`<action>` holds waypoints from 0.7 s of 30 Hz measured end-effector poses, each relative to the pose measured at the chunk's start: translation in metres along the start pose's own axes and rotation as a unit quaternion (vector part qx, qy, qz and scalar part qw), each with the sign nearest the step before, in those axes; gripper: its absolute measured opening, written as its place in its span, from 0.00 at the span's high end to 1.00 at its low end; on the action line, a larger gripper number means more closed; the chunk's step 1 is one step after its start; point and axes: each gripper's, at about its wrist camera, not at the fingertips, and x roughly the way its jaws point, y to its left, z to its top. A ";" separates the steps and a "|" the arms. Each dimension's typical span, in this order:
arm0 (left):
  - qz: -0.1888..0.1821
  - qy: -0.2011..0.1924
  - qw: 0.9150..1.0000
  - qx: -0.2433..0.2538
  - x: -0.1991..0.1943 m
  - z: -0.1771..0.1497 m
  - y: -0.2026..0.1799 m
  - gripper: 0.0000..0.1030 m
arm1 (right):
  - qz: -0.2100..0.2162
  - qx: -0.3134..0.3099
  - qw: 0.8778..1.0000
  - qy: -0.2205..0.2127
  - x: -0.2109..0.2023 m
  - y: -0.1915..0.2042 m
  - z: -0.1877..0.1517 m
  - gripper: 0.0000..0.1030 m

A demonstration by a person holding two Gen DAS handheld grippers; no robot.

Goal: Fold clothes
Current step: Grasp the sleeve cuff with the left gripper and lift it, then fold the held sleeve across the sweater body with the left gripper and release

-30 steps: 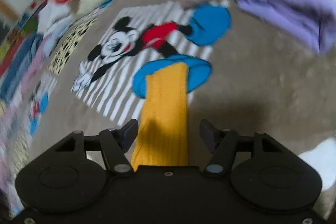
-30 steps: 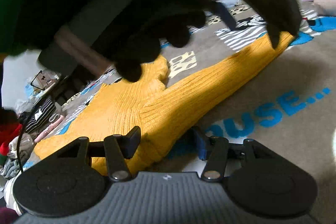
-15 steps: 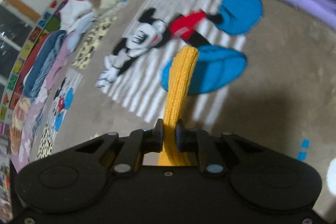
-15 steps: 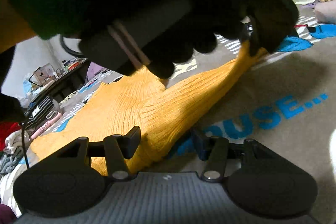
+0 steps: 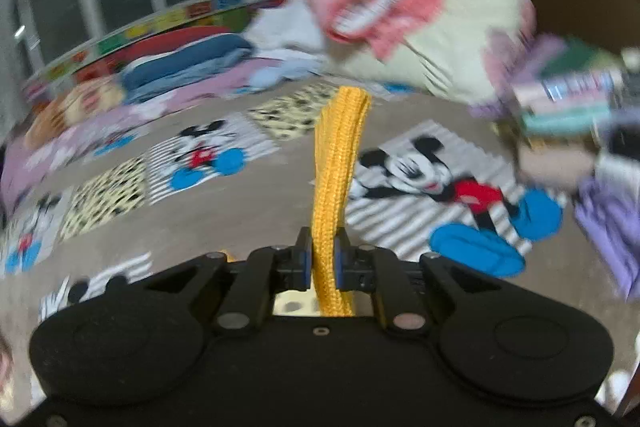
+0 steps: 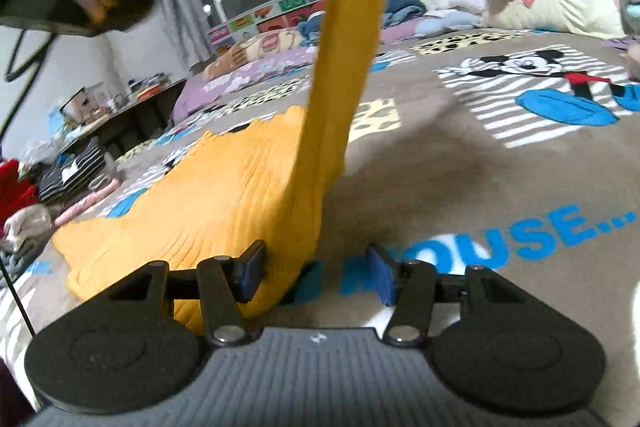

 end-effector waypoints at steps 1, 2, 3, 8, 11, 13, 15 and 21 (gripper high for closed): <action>0.004 -0.007 1.000 -0.020 -0.008 -0.004 0.013 0.91 | -0.001 -0.005 1.000 0.001 0.000 0.002 0.000 0.47; 0.006 -0.012 0.999 -0.033 -0.015 -0.009 0.022 0.91 | -0.002 -0.009 1.000 0.001 0.000 0.004 0.001 0.48; 0.007 -0.018 0.999 -0.046 -0.022 -0.013 0.030 0.91 | -0.002 -0.014 1.000 0.002 0.001 0.006 0.001 0.48; 0.015 -0.045 0.993 -0.109 -0.057 -0.037 0.074 0.92 | -0.002 -0.023 1.000 0.007 0.000 0.010 0.001 0.48; 0.032 -0.059 0.988 -0.139 -0.075 -0.055 0.097 0.92 | -0.004 -0.034 0.999 0.011 0.000 0.014 0.000 0.48; 0.037 -0.063 0.984 -0.163 -0.084 -0.068 0.113 0.92 | -0.005 -0.043 0.999 0.011 0.000 0.017 -0.001 0.48; 0.044 -0.064 0.980 -0.182 -0.093 -0.081 0.128 0.92 | -0.007 -0.052 0.999 0.012 0.000 0.019 -0.003 0.48; 0.078 -0.061 0.966 -0.237 -0.111 -0.124 0.169 0.94 | -0.006 -0.074 0.997 0.015 -0.002 0.027 -0.005 0.48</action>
